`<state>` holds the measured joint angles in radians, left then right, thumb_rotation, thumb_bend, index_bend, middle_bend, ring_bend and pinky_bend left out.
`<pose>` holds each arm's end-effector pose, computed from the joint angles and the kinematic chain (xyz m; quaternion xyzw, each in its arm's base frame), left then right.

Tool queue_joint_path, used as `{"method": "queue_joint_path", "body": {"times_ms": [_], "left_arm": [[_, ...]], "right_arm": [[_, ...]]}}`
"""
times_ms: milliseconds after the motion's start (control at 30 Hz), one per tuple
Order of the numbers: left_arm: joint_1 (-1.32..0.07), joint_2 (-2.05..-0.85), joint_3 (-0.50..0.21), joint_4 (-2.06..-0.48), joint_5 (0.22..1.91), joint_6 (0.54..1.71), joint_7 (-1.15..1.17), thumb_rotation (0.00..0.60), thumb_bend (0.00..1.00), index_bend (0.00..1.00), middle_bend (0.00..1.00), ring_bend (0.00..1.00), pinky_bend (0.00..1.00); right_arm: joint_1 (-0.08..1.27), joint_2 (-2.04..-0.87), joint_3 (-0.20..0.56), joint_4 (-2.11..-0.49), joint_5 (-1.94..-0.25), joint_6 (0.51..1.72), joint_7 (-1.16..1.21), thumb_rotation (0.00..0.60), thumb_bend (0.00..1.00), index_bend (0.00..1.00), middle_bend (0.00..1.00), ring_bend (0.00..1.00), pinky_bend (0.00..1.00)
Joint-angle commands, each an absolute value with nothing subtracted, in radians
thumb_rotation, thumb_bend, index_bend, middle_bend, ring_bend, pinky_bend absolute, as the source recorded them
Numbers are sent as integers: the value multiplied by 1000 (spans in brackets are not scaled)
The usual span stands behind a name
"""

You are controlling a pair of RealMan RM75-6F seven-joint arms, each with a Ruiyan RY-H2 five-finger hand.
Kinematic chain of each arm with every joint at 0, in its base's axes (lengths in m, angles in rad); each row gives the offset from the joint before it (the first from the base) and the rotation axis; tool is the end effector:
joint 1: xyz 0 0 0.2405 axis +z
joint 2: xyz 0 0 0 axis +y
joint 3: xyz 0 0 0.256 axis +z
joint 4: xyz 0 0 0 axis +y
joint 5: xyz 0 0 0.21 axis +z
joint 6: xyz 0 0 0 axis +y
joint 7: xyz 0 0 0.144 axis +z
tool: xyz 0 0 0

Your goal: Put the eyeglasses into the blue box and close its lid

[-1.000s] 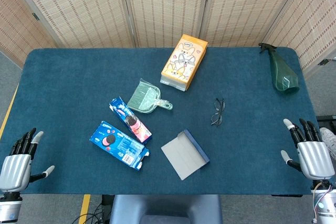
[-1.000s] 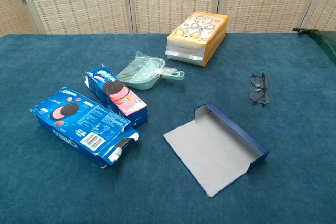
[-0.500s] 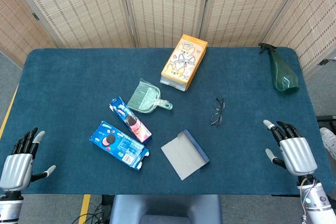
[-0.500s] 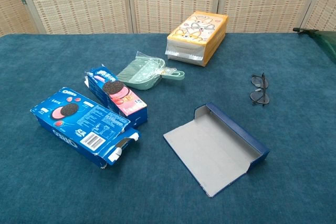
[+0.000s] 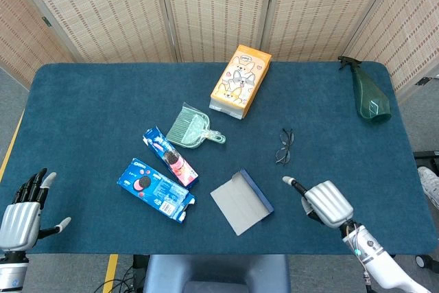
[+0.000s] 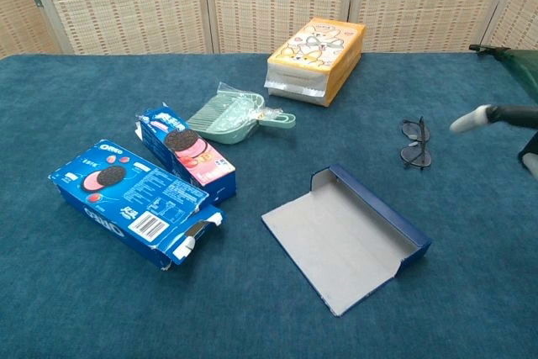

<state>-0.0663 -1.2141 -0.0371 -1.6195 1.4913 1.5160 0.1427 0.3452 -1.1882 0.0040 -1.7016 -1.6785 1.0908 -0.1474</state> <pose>-0.3042 0.1719 0.1308 -0.5940 -0.3795 -0.3741 0.6027 -0.2323 -0.2196 0.0653 0.7860 -0.3406 0.3440 0.3845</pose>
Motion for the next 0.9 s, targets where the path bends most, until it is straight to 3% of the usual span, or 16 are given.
{"method": "queue_joint_path", "body": {"times_ms": [33,300,900], "left_arm": [[-65,-1213,-37,-1620,1494,1520,141,600,130,0,0,0,156],[-59,-1212,-32,-1617,1496,1523,136,600,129,0,0,0,156],[-58,-1221,-30,-1604,1495,1516,127,600,130,0,0,0,156]], "right_arm": [[427,-1221,-21,-1726,-1691,973,-148,600,1000,144,948,962,990],[502,-1255,-39,-1742,-1650,836,-203,600,1000,201,998,1000,1000],[540,-1242,-61,-1738,-1548,787,-295,600,1000,259,999,1000,1000]]}}
